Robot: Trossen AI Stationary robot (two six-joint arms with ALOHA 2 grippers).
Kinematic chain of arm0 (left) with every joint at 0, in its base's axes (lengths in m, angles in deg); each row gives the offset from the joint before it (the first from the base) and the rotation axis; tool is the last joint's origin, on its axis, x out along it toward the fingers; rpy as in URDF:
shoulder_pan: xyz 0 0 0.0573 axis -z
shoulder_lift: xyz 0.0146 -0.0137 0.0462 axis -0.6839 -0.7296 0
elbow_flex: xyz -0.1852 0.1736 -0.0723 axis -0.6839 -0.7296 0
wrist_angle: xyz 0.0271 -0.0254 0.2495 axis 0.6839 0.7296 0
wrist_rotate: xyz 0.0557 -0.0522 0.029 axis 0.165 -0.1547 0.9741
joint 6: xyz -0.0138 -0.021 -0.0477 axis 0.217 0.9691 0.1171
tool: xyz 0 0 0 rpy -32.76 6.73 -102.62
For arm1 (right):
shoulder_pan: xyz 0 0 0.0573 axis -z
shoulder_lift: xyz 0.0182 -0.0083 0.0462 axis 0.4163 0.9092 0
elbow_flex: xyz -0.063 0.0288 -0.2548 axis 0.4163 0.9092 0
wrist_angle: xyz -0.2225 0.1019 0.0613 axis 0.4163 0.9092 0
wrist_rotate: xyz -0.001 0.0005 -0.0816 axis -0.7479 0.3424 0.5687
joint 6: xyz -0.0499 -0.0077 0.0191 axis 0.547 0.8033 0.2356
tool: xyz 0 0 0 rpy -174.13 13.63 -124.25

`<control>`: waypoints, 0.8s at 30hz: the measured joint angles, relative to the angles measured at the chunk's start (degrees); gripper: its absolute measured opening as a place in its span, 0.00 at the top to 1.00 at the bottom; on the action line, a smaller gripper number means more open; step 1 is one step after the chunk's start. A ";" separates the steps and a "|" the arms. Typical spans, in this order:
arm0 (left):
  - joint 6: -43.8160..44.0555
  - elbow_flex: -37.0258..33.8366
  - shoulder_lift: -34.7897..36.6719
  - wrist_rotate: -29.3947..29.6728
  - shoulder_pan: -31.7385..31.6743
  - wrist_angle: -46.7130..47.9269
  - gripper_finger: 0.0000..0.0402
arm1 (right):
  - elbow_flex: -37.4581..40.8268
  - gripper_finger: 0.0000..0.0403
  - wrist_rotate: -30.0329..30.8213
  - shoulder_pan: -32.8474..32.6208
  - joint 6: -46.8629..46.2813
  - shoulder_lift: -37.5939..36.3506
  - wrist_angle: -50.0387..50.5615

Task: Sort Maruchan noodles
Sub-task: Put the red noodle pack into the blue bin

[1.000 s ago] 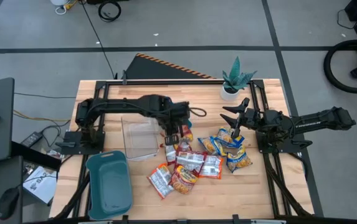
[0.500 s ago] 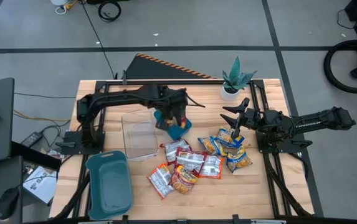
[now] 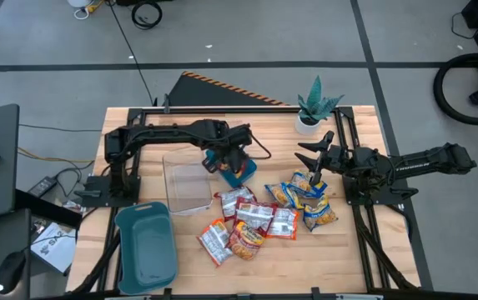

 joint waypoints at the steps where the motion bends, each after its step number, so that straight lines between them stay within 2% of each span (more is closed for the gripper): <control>1: -2.10 -0.29 -0.01 0.01 0.00 -0.05 0.89 | 0.00 0.58 0.00 0.00 0.00 0.00 -0.02; 6: -8.29 -3.07 0.01 -0.02 0.04 -1.86 0.89 | 0.00 0.58 0.00 -0.02 -0.02 0.00 -0.02; 11: -8.96 -4.61 -0.01 -0.42 0.04 -3.31 0.88 | 0.00 0.58 0.00 -0.02 0.00 0.00 -0.02; 14: -10.57 -4.59 -0.01 -2.93 0.04 -3.70 0.85 | 0.00 0.58 0.00 0.00 0.00 0.00 -0.02; 18: -10.40 -4.59 -0.01 -4.39 0.07 -3.71 0.78 | 0.00 0.58 -0.02 -0.01 -0.01 0.00 -0.01; 24: -7.66 -4.59 0.09 -2.94 0.05 -5.41 0.59 | 0.00 0.58 -0.02 -0.01 0.00 0.00 0.00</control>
